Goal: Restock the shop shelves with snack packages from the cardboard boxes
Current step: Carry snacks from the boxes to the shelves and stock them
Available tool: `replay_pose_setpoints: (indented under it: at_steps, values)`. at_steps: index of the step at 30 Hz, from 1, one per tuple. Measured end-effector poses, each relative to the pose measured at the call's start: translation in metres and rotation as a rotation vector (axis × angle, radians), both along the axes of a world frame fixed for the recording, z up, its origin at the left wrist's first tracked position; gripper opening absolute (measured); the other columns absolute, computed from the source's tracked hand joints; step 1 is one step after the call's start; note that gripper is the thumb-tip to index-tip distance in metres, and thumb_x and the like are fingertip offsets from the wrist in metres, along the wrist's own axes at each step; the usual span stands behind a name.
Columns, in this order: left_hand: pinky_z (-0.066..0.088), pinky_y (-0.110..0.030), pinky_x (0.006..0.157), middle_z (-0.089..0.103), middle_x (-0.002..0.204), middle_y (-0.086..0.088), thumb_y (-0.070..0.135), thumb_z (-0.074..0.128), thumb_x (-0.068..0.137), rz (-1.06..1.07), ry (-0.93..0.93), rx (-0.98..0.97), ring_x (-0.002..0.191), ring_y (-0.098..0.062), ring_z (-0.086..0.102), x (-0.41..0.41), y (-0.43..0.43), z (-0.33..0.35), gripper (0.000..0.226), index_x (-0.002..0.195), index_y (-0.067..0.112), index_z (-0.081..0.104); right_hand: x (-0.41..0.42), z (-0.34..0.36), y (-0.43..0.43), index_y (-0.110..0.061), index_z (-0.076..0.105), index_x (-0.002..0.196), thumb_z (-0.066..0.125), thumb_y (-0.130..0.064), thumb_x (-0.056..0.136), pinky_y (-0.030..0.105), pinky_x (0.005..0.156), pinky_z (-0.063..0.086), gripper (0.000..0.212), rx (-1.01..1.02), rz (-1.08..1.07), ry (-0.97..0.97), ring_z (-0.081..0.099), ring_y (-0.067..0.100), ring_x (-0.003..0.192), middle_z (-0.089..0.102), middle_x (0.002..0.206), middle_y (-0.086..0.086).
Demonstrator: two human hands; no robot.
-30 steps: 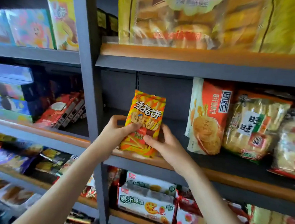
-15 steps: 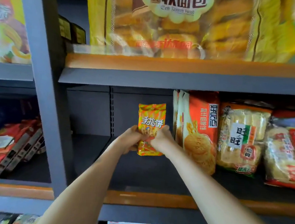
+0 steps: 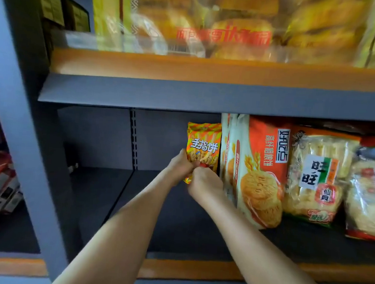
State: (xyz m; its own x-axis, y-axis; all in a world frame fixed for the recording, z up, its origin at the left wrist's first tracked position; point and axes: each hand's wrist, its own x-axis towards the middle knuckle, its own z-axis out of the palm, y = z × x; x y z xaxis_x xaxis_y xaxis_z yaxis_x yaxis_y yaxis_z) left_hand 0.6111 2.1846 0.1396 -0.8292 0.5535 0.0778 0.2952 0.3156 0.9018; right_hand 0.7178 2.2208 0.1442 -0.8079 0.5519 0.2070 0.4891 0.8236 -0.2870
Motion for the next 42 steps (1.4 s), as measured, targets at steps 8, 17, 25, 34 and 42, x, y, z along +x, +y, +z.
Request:
replay_pose_setpoints:
  at_steps: [8, 17, 25, 34, 42]
  values:
    - [0.038, -0.027, 0.064, 0.057, 0.091, -0.006, 0.038, 0.053, 0.095, 0.137, 0.208, -0.239, 0.085, -0.024, 0.055, 0.041, -0.034, 0.016, 0.031, 0.092, 0.007, 0.055, 0.013, 0.000, 0.002, -0.006, 0.057, 0.120, 0.053, -0.014, 0.092, 0.032, 0.085, 0.049, 0.030, -0.068, 0.111, -0.021, 0.060, 0.029, 0.110, 0.062, 0.120, 0.011]
    - [0.049, -0.025, 0.078, 0.068, 0.099, 0.002, 0.010, 0.049, 0.095, 0.189, 0.498, -0.064, 0.088, -0.013, 0.063, 0.173, -0.145, 0.010, 0.025, 0.115, 0.018, 0.061, 0.073, 0.022, -0.037, -0.009, 0.057, 0.111, 0.056, -0.011, 0.091, 0.039, 0.084, 0.048, 0.020, -0.121, 0.518, 0.335, 0.058, 0.023, 0.095, 0.061, 0.107, 0.009]
    - [0.056, -0.041, 0.084, 0.071, 0.087, 0.002, 0.005, 0.047, 0.091, 0.710, 0.167, 0.311, 0.086, -0.018, 0.069, 0.266, -0.194, -0.041, 0.028, 0.087, 0.027, 0.064, 0.152, -0.013, -0.095, -0.012, 0.061, 0.104, 0.061, -0.011, 0.087, 0.019, 0.074, 0.043, 0.017, -0.385, 0.882, 0.388, 0.056, 0.009, 0.080, 0.060, 0.092, -0.001]
    - [0.045, -0.022, 0.059, 0.066, 0.076, -0.004, 0.001, 0.044, 0.097, 1.500, -0.237, 0.416, 0.061, -0.013, 0.059, 0.484, -0.224, -0.175, 0.029, 0.083, 0.021, 0.059, 0.289, -0.142, -0.149, -0.008, 0.060, 0.109, 0.061, -0.010, 0.089, 0.022, 0.078, 0.046, 0.020, -0.627, 1.405, -0.312, 0.058, 0.008, 0.080, 0.063, 0.095, 0.000]
    - [0.053, -0.040, 0.074, 0.069, 0.092, -0.005, 0.012, 0.044, 0.096, 2.324, -0.598, 0.344, 0.085, -0.025, 0.065, 0.772, -0.218, -0.270, 0.023, 0.086, 0.027, 0.058, 0.454, -0.223, -0.219, -0.016, 0.054, 0.116, 0.057, -0.016, 0.092, 0.021, 0.071, 0.041, 0.024, -0.472, 1.754, -0.899, 0.056, 0.015, 0.095, 0.057, 0.102, -0.001]
